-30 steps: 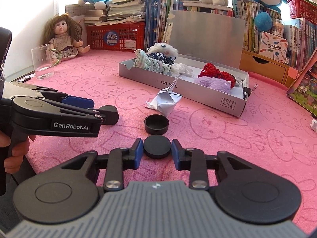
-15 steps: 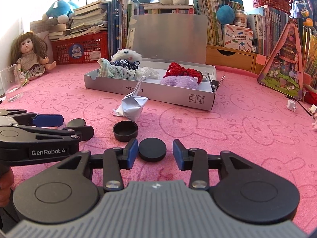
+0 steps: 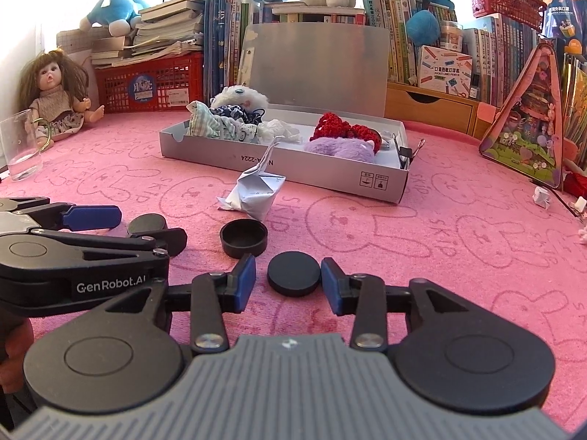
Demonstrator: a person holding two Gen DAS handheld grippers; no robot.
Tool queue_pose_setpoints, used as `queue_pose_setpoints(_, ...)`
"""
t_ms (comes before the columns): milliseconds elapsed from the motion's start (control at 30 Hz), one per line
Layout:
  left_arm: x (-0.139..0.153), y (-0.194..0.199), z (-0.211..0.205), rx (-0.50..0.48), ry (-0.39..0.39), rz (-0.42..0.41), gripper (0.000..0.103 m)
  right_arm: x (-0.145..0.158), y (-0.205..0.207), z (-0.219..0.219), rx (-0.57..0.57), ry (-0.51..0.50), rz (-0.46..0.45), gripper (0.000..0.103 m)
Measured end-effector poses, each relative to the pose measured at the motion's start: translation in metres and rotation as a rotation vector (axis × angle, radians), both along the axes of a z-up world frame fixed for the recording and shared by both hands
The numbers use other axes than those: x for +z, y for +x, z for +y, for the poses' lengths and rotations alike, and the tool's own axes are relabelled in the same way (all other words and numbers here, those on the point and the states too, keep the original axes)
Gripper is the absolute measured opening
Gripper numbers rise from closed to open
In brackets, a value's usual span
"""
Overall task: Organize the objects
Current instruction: 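Lift both held black lids and carry them toward the white box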
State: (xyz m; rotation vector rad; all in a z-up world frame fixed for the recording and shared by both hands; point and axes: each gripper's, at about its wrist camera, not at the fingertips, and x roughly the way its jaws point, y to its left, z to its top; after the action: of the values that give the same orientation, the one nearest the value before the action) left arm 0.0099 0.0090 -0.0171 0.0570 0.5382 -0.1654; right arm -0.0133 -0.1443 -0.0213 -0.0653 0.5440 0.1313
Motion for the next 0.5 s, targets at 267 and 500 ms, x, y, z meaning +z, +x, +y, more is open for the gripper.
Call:
queue_pose_setpoints(267, 0.001, -0.002, -0.003, -0.017, 0.005, -0.003, 0.060, 0.001, -0.001, 0.005, 0.007, -0.006, -0.002, 0.038)
queue_pose_setpoints(500, 0.003, -0.004, -0.011, -0.036, -0.003, 0.000, 0.036, 0.001, 0.000, 0.005, 0.004, 0.006, 0.001, 0.037)
